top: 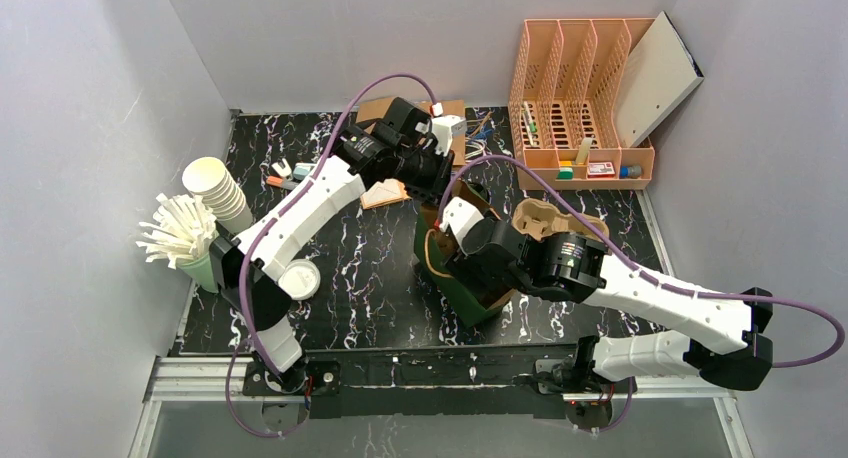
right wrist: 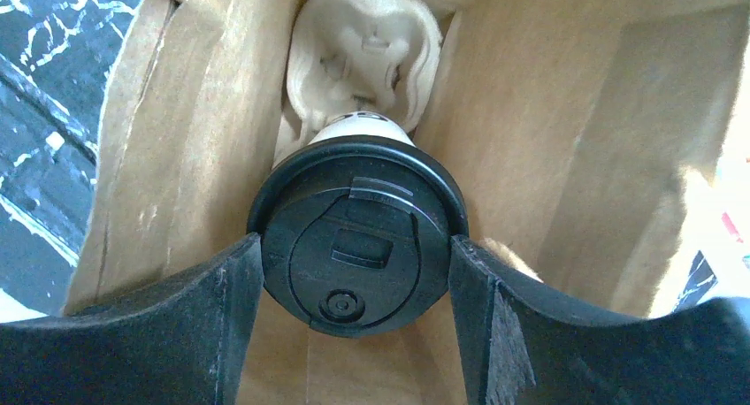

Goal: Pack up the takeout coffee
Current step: Place the coffee cup on the cup tray.

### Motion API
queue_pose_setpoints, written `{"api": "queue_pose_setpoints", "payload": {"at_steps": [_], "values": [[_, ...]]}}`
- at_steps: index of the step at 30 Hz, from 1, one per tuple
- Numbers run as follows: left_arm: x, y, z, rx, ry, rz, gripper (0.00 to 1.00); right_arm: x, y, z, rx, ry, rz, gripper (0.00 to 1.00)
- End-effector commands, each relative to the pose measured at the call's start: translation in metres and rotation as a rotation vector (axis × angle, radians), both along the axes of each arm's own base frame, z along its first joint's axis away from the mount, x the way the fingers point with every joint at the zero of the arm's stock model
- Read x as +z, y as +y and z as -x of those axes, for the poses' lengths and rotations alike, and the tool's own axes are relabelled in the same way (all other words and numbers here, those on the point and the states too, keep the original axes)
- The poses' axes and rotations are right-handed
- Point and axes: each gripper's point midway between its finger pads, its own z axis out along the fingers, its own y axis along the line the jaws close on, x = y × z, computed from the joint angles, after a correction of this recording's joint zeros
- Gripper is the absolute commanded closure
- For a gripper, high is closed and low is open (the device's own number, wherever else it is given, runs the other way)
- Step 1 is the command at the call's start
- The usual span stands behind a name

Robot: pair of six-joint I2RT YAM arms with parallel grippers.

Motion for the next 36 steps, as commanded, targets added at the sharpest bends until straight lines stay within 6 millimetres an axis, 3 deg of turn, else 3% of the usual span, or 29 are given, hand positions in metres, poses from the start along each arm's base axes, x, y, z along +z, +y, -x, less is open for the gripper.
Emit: {"api": "queue_pose_setpoints", "payload": {"at_steps": [1,8,20,30,36], "values": [[0.045,0.006,0.002,0.022,-0.158,0.085,1.0,-0.008,-0.006,0.004,-0.02,0.016,-0.008,0.75],[0.06,0.008,-0.009,0.037,-0.301,0.08,1.0,-0.025,0.002,-0.01,0.019,-0.056,0.059,0.76],[0.042,-0.003,0.008,-0.065,-0.227,0.079,1.0,-0.038,0.009,-0.033,0.07,-0.208,0.092,0.79],[0.035,-0.004,0.022,-0.113,-0.17,0.077,1.0,-0.044,0.008,-0.052,0.039,-0.201,0.078,0.78],[0.036,-0.004,0.025,-0.119,-0.17,0.075,1.0,-0.053,0.0,-0.051,0.041,-0.139,0.064,0.78]]}}
